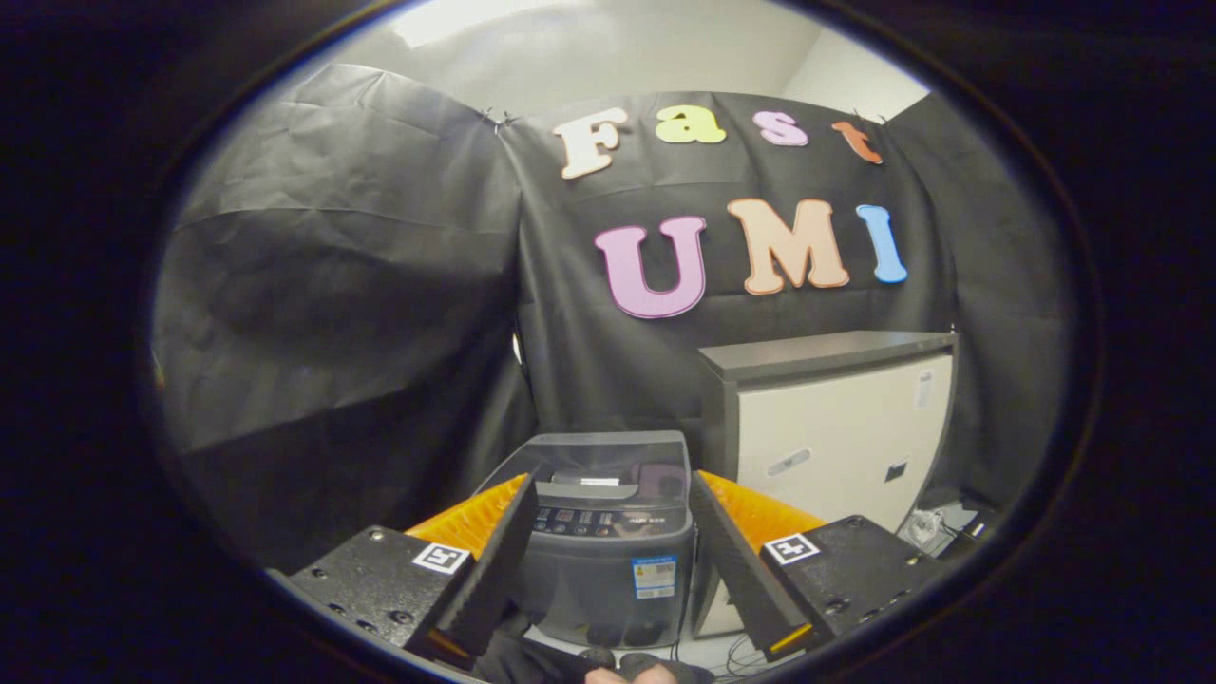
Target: Put the clothes into the washing machine and then close the washing machine lid.
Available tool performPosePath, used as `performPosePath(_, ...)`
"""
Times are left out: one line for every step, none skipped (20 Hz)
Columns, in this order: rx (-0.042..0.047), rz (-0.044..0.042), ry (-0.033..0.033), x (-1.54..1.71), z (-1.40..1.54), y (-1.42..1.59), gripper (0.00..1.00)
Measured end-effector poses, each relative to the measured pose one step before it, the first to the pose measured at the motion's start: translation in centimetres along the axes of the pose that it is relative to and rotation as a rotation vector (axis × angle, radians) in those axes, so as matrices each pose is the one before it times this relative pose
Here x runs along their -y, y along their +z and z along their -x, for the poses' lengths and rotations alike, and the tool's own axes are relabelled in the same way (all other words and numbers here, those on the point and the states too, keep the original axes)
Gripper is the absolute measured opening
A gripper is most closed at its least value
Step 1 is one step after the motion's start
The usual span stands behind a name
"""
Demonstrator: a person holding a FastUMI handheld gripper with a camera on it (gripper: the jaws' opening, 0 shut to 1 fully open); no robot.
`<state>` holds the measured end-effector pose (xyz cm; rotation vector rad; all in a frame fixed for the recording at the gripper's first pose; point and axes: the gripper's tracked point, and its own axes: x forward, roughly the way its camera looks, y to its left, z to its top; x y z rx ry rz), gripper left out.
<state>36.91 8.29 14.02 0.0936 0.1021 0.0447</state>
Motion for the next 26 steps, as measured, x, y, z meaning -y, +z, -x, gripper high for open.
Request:
performPosePath(0.00242,0.00026,-0.00870,0.448,0.845,-0.114,0.97)
performPosePath(-0.00228,0.00096,-0.00694,0.360,0.806,-0.232,0.97)
performPosePath(0.00502,-0.00208,-0.01087,0.464,0.725,-0.104,0.97)
performPosePath(0.00306,-0.00520,-0.00833,0.312,0.688,-0.213,0.97)
performPosePath(0.00158,-0.00606,-0.00429,0.236,0.565,-0.132,0.97)
performPosePath(0.00153,-0.00606,-0.00371,0.221,0.635,-0.189,0.97)
performPosePath(0.00261,-0.00475,-0.00494,0.261,0.523,-0.063,0.97)
performPosePath(-0.00026,-0.00134,-0.00219,0.232,0.420,-0.160,0.97)
performPosePath(0.00344,-0.00029,-0.00179,0.247,0.326,-0.033,0.97)
performPosePath(0.00753,-0.00187,-0.00115,0.090,0.586,0.096,0.97)
performPosePath(0.00253,0.00102,0.00002,0.057,0.299,-0.144,0.97)
performPosePath(0.00245,0.00349,0.00040,0.053,0.306,-0.184,0.97)
performPosePath(0.00322,0.00657,-0.00308,0.120,0.130,-0.012,0.97)
performPosePath(0.00140,0.00639,-0.00215,0.096,0.364,-0.195,0.97)
performPosePath(0.00313,0.00456,-0.00150,0.112,0.219,-0.088,0.97)
performPosePath(0.00180,0.00414,0.00211,-0.028,0.220,-0.243,0.97)
performPosePath(0.00200,0.00175,-0.00165,0.063,0.193,-0.122,0.97)
performPosePath(0.00035,-0.00038,0.00074,-0.009,0.154,-0.244,0.97)
performPosePath(0.00051,-0.00236,0.00139,-0.056,0.230,-0.187,0.97)
performPosePath(-0.00041,-0.00027,0.00062,-0.019,0.142,-0.159,0.97)
performPosePath(-0.00155,-0.00087,-0.00231,0.163,0.124,-0.187,0.97)
performPosePath(-0.00321,-0.00225,-0.00008,0.062,0.122,-0.280,0.97)
performPosePath(-0.00379,-0.00378,-0.00254,0.098,0.126,-0.126,0.97)
performPosePath(-0.00180,-0.00559,-0.00091,0.103,-0.074,-0.119,0.97)
performPosePath(0.00110,-0.00850,-0.00008,0.072,-0.052,0.051,0.97)
performPosePath(0.00368,-0.00696,0.00049,0.038,-0.028,0.160,0.97)
